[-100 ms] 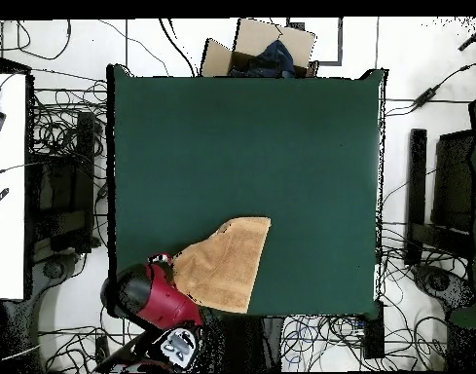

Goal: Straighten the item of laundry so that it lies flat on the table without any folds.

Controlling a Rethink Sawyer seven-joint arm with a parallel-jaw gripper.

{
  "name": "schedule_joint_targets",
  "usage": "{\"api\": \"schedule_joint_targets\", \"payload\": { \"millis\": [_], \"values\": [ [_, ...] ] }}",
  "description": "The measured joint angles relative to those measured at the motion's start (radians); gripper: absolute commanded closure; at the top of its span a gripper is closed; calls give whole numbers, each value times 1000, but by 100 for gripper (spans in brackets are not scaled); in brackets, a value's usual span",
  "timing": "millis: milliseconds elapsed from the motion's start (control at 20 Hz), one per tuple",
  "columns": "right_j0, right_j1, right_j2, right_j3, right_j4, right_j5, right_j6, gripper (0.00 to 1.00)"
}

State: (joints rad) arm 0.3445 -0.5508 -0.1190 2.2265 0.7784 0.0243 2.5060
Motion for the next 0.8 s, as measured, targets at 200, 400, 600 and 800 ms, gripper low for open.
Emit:
{"api": "schedule_joint_targets", "payload": {
  "millis": [200,400,600,800],
  "values": [
    [81,-20,-50,-9,-1,85,0,100],
    [119,-21,-81,-25,-1,140,0,100],
    [82,-11,-67,-36,-19,118,0,100],
    [-38,23,-25,-52,-91,11,0,100]
  ]
}}
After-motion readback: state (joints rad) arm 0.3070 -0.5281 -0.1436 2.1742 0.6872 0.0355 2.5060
